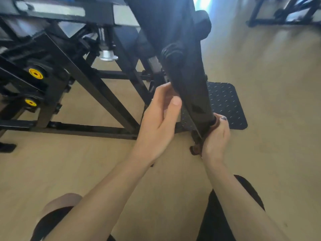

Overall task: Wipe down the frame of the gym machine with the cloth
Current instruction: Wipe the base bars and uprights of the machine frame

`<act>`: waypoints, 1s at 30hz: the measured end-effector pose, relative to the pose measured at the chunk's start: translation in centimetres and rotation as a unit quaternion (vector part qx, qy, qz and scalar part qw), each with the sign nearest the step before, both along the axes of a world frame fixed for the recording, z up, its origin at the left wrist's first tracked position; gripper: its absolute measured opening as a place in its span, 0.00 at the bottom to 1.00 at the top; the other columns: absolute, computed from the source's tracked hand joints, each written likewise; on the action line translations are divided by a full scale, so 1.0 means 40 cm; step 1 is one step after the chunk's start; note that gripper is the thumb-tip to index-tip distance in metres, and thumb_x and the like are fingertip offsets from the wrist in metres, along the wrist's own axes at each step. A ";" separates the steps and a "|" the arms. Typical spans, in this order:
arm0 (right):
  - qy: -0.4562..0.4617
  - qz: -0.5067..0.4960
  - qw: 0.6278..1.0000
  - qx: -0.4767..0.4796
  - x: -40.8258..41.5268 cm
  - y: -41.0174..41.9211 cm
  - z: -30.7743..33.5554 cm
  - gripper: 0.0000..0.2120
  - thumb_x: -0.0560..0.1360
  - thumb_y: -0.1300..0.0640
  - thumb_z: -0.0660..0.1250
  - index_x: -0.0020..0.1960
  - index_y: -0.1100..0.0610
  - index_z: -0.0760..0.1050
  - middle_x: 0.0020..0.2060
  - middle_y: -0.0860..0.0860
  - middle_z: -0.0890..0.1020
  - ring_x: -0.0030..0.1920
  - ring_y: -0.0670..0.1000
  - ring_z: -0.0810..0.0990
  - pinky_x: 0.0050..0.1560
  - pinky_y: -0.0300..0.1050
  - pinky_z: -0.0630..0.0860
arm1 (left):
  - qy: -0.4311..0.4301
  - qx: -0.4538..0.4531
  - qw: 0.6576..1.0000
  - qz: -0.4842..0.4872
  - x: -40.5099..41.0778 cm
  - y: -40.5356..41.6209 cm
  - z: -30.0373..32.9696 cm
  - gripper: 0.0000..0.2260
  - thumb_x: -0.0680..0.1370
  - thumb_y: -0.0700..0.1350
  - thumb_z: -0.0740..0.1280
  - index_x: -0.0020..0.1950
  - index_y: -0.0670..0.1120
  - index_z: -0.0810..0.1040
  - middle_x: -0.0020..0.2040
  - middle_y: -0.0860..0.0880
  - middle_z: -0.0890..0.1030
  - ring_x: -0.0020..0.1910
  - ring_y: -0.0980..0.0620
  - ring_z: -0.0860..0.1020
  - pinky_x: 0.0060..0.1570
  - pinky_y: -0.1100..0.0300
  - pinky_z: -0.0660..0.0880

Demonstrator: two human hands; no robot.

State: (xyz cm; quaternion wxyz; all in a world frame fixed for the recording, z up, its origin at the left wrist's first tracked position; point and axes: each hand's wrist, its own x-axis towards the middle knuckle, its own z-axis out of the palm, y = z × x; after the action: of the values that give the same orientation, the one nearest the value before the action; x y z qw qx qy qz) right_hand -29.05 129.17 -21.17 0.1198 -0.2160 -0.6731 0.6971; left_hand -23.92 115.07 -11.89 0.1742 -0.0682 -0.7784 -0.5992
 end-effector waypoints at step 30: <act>0.069 0.267 0.821 0.500 -0.043 -0.422 -0.365 0.13 0.85 0.50 0.61 0.67 0.52 0.73 0.57 0.50 0.75 0.54 0.46 0.74 0.55 0.43 0.76 | -0.223 -0.319 0.921 0.026 -0.145 -0.464 -0.585 0.25 0.84 0.51 0.60 0.81 0.57 0.57 0.71 0.47 0.73 0.62 0.46 0.77 0.59 0.46 0.79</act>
State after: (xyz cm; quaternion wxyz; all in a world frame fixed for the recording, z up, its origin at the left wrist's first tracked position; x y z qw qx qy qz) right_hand -30.78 112.30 -35.76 0.0669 0.1105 -0.9506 0.2821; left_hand -29.71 96.51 -35.28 -0.0195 0.0357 -0.9485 -0.3142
